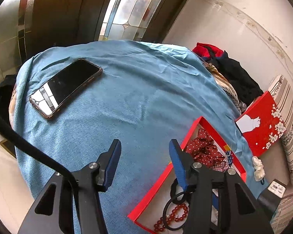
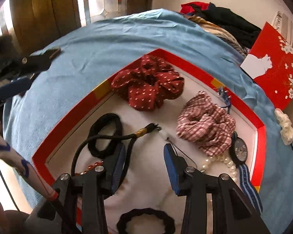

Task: Organize jewelry

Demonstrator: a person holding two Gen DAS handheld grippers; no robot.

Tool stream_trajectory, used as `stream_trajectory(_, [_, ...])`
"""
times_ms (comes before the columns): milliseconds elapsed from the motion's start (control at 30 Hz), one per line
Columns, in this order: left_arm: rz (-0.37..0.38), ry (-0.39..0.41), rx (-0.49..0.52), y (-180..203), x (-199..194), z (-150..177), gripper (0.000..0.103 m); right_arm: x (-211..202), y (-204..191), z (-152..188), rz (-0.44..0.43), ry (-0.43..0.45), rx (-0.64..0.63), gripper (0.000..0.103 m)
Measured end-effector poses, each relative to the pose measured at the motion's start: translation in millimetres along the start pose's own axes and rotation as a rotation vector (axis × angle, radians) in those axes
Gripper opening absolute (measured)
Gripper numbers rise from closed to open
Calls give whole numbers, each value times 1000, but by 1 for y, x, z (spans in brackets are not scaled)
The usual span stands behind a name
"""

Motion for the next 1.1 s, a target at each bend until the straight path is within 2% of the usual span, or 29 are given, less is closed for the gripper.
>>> stream_trajectory(67, [2, -2, 2, 1, 1, 0, 50, -3, 9, 0, 35, 1, 21, 43])
stream_trajectory(167, [4, -5, 3, 2, 2, 0, 50, -4, 24, 0, 39, 0, 64, 43])
stream_trajectory(300, [6, 3, 16, 5, 0, 0, 50, -9, 28, 2, -44, 19, 109, 44])
stream_trajectory(500, [-23, 66, 79, 16, -12, 2, 53, -52, 30, 9, -75, 124, 165, 45])
stream_trajectory(633, [-58, 198, 129, 24, -41, -1, 66, -96, 45, 35, -54, 186, 207, 52])
stream_trajectory(733, [-81, 328, 148, 31, -75, -1, 76, -126, 64, 71, -25, 212, 272, 53])
stream_trajectory(933, [-114, 642, 126, 41, -167, 19, 102, -171, 98, 149, 23, 218, 400, 54])
stream_trajectory(1000, [-124, 691, 140, 43, -191, 34, 103, -186, 104, 167, 54, 232, 413, 56])
stream_trajectory(1100, [-92, 689, 188, 45, -223, 66, 103, -204, 108, 185, 93, 254, 410, 57])
Point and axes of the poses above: each gripper's, at about its wrist camera, not at the fingertips, and x roughly the way its jaws point, y to its right, z to its underside, the point moved 7 cm from there along x, roughly the way its jaws point, and after that the axes turned 11 degrees about -z, right-handed, at the moved point
